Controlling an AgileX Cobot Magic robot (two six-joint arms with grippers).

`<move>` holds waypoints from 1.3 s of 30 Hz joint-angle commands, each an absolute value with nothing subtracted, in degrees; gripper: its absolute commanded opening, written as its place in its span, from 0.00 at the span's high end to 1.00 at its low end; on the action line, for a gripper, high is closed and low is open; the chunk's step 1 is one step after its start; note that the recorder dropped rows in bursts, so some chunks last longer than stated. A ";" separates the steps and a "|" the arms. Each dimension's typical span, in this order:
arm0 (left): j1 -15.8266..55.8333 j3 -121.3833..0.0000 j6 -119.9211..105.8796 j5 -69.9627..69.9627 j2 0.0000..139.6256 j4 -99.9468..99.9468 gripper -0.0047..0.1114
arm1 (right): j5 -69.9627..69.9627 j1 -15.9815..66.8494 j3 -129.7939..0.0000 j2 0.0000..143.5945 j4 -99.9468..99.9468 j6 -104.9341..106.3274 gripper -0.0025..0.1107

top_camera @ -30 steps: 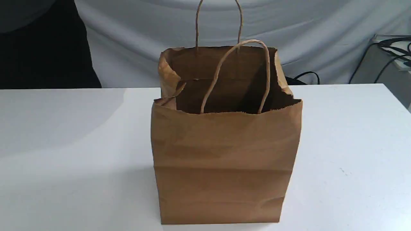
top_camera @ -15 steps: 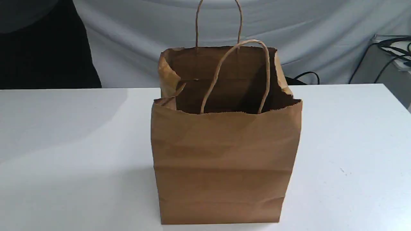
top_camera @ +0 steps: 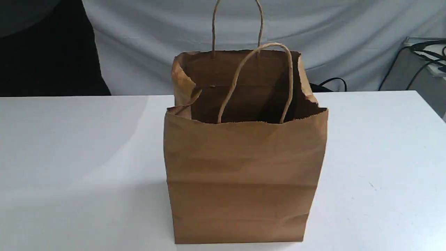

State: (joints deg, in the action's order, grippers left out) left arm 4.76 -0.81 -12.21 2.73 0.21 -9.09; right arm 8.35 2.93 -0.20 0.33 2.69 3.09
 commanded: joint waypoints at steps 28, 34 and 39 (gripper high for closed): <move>4.58 0.00 0.00 13.05 0.00 -0.71 0.96 | 8.31 2.78 0.00 0.00 2.21 2.98 0.98; 4.58 0.00 0.00 13.05 0.00 -0.71 0.96 | 8.31 2.78 0.00 0.00 2.21 2.98 0.98; 4.58 0.00 0.00 13.05 0.00 -0.71 0.96 | 8.31 2.78 0.00 0.00 2.21 2.98 0.98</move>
State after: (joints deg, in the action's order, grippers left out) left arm 4.76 -0.22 -0.66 13.66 0.21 -0.87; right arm 8.35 2.93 -0.20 0.33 2.59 3.09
